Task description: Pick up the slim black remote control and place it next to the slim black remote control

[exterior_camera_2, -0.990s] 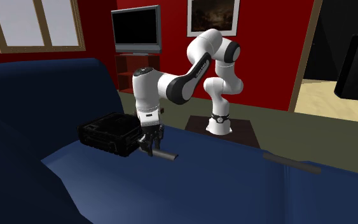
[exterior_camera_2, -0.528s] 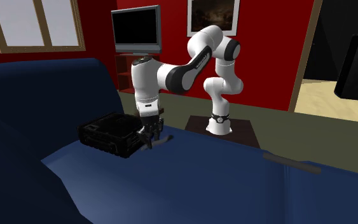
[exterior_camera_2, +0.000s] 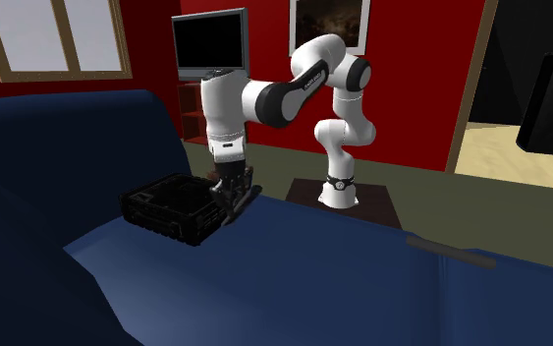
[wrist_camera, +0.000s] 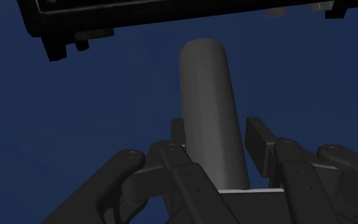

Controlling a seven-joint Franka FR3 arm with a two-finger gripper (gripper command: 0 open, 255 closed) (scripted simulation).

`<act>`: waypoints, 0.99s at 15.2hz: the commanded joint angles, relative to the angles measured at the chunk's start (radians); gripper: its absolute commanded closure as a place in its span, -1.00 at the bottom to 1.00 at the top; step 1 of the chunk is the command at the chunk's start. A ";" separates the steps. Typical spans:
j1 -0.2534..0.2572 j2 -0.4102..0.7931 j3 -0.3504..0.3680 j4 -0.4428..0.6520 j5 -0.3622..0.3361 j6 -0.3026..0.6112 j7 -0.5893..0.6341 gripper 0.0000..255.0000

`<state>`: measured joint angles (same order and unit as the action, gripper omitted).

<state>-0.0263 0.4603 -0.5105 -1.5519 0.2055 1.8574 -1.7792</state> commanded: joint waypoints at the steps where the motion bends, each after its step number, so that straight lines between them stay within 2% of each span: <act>1: 0.023 -0.030 0.000 -0.031 -0.012 0.004 0.021 1.00; 8: 0.168 -0.179 0.023 -0.226 -0.073 0.069 0.182 1.00; 15: 0.286 -0.285 0.072 -0.352 -0.115 0.107 0.355 1.00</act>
<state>0.2442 0.1904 -0.4449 -1.8904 0.0967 1.9630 -1.4502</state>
